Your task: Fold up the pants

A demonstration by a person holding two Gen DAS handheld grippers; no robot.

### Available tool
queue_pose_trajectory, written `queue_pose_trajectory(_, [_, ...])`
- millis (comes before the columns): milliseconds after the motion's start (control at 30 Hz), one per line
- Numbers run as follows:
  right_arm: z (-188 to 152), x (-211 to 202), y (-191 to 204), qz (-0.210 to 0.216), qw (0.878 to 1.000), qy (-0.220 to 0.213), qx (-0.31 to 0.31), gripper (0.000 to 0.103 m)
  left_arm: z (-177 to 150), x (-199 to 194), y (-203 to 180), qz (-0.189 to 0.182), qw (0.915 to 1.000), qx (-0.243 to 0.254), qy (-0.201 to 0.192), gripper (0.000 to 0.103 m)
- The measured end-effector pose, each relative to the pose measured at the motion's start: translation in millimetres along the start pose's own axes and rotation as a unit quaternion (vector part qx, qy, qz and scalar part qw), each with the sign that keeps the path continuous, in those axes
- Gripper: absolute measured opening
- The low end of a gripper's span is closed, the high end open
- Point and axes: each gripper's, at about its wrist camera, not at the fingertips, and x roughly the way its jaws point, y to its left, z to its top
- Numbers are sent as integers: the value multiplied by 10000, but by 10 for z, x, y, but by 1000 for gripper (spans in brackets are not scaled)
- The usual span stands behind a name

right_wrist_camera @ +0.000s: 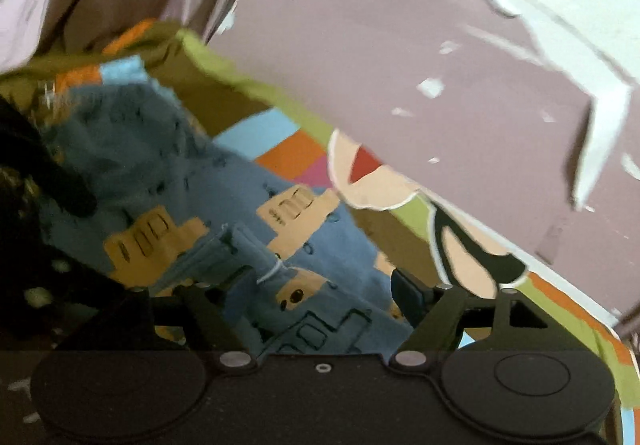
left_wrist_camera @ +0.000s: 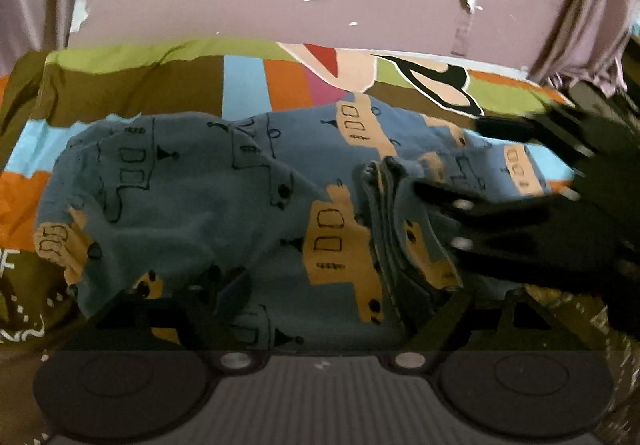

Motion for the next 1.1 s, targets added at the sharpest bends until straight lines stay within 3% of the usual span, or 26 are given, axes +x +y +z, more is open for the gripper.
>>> queue_pose_trajectory(100, [-3,-24,-99,155,9994,-231,220,77,2,-13,-7,-29,10000,23,-10,86])
queue_pose_trajectory(300, [-120,-382,-215,47,9955,-600,738,86,53,-25,56,-161,9996,-243,63,92])
queue_pose_trajectory(533, [-345,-744,-126,-288,9914,-651,1098,97,83,-119,107,-82,9982,-573,137,97])
queue_pose_trajectory(600, [-419,-796,-71,-378,9907,-616,1154,98,46,-235,183,-66,9972,-744,22,98])
queue_pose_trajectory(700, [-481,-832,32,-396,9910,-609,1122,100,-114,-487,393,54,9933,-1051,-475,100])
queue_pose_trajectory(767, [-482,-816,92,-267,9922,-591,1063,101,-248,-588,576,308,9884,-1272,-768,100])
queue_pose_trajectory(833, [-469,-794,143,-184,9926,-580,1050,101,-311,-599,737,502,9855,-1409,-805,100])
queue_pose_trajectory(900, [-466,-767,186,-117,9924,-570,1084,101,-358,-592,897,584,9800,-1637,-964,95])
queue_pose_trajectory(967, [-474,-739,221,-50,9922,-536,1125,101,-371,-572,1047,569,9733,-1925,-1110,82])
queue_pose_trajectory(1100, [-494,-703,261,3,9929,-475,1088,101,-320,-516,1247,482,9614,-2432,-1196,65])
